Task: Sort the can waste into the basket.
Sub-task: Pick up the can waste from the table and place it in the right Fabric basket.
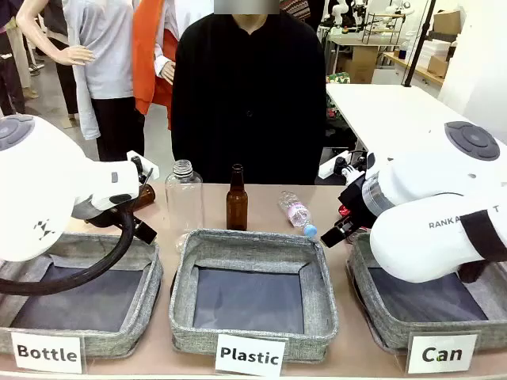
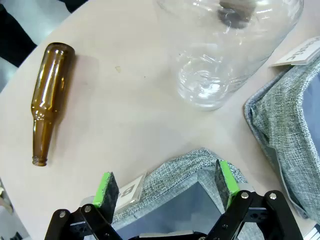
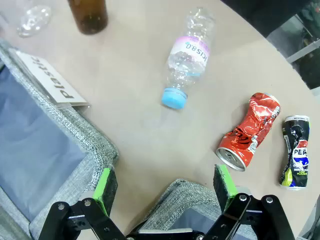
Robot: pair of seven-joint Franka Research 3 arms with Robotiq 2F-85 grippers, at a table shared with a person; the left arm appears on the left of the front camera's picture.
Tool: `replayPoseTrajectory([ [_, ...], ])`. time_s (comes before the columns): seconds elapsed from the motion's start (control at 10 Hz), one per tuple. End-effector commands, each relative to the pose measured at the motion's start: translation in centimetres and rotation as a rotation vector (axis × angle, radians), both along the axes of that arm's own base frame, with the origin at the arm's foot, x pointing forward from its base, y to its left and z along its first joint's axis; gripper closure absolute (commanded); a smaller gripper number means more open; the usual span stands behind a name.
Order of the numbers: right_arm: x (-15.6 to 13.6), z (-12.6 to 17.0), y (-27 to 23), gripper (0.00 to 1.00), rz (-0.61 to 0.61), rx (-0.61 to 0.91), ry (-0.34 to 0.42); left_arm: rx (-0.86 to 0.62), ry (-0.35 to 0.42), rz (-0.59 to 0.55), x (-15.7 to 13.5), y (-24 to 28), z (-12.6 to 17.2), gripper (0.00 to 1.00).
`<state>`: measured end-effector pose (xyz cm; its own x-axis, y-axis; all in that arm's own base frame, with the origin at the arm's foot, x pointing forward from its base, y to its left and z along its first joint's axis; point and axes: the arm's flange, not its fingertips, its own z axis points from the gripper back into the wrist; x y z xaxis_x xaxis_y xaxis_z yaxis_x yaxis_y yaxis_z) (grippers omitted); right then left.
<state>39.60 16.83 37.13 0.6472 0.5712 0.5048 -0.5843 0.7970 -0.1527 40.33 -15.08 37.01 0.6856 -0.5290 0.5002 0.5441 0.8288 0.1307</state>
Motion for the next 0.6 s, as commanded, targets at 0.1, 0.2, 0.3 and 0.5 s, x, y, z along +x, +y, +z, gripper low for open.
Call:
replayPoseTrajectory([
  [0.1, 0.0, 0.0, 0.0, 0.0, 0.0, 0.0, 0.0, 0.0, 0.0, 0.0, 0.0, 0.0, 0.02, 0.0],
  [0.2, 0.0, 0.0, 0.0, 0.0, 0.0, 0.0, 0.0, 0.0, 0.0, 0.0, 0.0, 0.0, 0.02, 0.0],
  [0.3, 0.0, 0.0, 0.0, 0.0, 0.0, 0.0, 0.0, 0.0, 0.0, 0.0, 0.0, 0.0, 0.02, 0.0],
  [0.5, 0.0, 0.0, 0.0, 0.0, 0.0, 0.0, 0.0, 0.0, 0.0, 0.0, 0.0, 0.0, 0.02, 0.0],
])
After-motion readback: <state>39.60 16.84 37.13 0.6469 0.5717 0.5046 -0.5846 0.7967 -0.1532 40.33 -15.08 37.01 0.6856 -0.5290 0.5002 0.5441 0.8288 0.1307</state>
